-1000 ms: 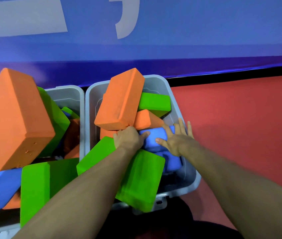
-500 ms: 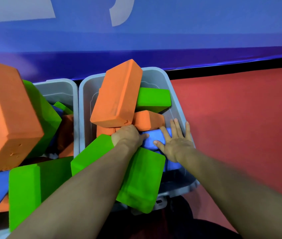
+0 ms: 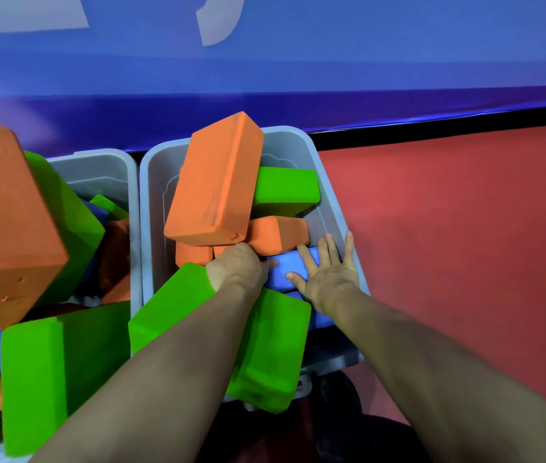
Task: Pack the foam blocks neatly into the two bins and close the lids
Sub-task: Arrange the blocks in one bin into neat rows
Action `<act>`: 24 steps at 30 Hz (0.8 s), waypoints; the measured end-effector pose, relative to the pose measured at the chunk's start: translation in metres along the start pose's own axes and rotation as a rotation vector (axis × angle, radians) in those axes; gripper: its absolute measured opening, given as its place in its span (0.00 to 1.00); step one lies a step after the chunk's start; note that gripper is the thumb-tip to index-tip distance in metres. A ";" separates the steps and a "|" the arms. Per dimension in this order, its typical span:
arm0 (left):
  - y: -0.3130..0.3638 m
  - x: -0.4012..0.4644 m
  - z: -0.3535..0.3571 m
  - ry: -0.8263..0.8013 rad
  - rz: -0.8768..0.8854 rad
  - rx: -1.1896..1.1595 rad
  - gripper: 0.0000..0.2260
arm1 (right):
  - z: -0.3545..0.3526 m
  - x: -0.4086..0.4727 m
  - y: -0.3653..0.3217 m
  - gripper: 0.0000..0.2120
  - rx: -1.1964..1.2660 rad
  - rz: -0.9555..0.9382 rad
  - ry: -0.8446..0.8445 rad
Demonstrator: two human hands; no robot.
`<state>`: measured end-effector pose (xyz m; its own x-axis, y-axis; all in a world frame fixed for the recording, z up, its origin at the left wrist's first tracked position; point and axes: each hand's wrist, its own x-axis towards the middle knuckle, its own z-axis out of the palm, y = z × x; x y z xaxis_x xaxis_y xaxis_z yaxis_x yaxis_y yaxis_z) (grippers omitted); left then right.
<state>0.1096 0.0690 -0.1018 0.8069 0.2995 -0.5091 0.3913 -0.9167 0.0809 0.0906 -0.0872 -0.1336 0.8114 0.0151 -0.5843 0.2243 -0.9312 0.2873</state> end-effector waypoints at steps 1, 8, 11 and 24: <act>0.000 0.000 0.000 0.000 -0.003 -0.002 0.29 | 0.000 0.001 0.000 0.35 0.001 0.000 -0.001; 0.001 0.002 0.000 0.011 -0.008 -0.001 0.30 | 0.001 0.005 0.001 0.35 0.031 -0.001 0.021; 0.000 0.005 -0.001 0.013 -0.006 -0.009 0.29 | 0.000 0.008 -0.001 0.35 0.072 0.007 0.033; -0.020 -0.008 -0.019 -0.027 0.189 -0.023 0.29 | -0.027 -0.007 -0.005 0.29 0.596 -0.032 0.433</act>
<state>0.1041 0.0897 -0.0835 0.8549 0.1155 -0.5057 0.2445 -0.9495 0.1965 0.0987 -0.0732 -0.1108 0.9774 0.0730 -0.1985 0.0198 -0.9660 -0.2579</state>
